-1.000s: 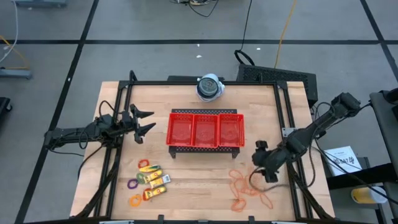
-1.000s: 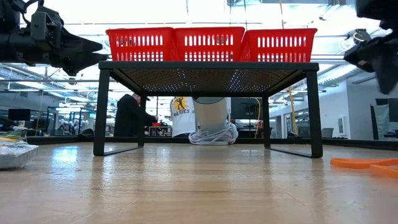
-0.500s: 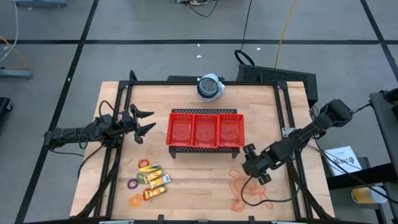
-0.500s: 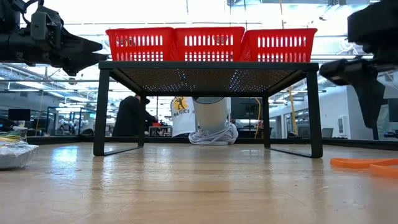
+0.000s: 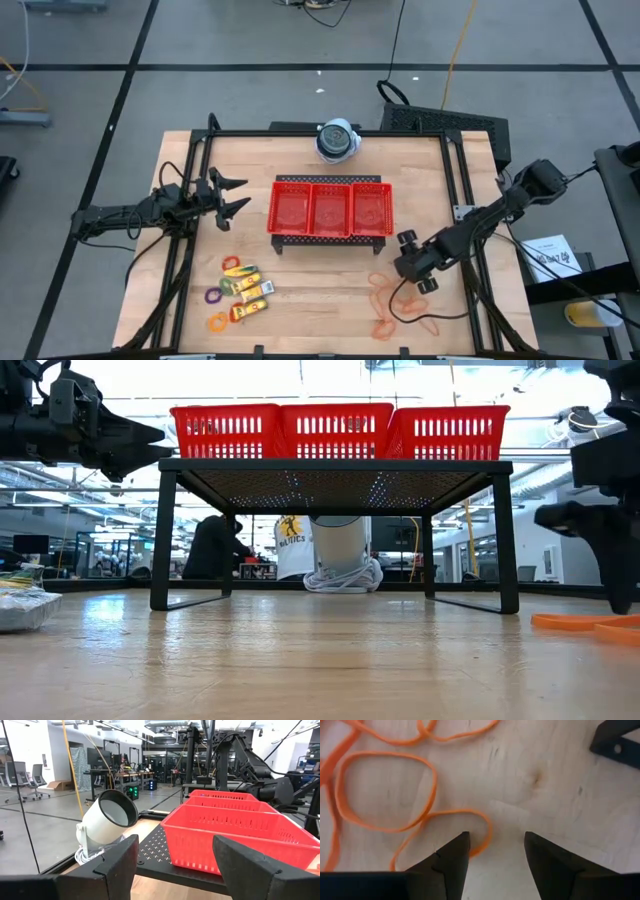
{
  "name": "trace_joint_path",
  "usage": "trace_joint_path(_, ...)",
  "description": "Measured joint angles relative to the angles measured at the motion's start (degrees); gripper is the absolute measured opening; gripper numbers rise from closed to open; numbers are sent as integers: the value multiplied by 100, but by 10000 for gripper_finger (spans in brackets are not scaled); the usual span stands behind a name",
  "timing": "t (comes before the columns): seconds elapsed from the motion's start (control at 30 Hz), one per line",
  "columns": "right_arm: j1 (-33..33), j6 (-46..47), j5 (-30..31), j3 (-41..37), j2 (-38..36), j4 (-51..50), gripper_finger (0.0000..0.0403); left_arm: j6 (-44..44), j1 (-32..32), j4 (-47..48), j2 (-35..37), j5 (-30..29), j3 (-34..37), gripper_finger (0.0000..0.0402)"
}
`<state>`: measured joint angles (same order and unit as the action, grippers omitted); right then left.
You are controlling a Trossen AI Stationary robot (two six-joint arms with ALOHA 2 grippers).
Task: Pick & Place Office Desk Supplies
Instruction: Put the orange rubber band into the right red bin
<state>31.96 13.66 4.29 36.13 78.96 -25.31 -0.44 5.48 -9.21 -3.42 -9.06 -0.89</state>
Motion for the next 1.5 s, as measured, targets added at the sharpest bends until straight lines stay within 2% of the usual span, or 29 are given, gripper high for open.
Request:
trace_joint_path(0.17,3,65,-10,-288,-4,155,152,-1,2,2,0,0,0,267)
trace_joint_path(0.47,5,67,-25,-364,11,154,19,1,0,2,0,0,0,267)
trace_joint_path(0.53,5,67,-6,-367,15,152,6,1,0,2,0,0,0,267)
trace_joint_path(0.67,3,68,11,-369,8,145,3,0,1,2,0,1,0,267)
trace_joint_path(0.8,-1,169,47,-369,-297,138,1,-1,1,2,0,0,0,267)
trace_joint_path(1.23,-26,656,350,-277,-2422,130,0,1,1,39,0,0,0,267)
trace_joint_path(1.37,-26,961,319,-275,-2996,587,0,1,0,39,0,0,0,267)
trace_joint_path(1.5,-30,779,397,-268,-3316,1692,0,1,0,38,0,0,0,267)
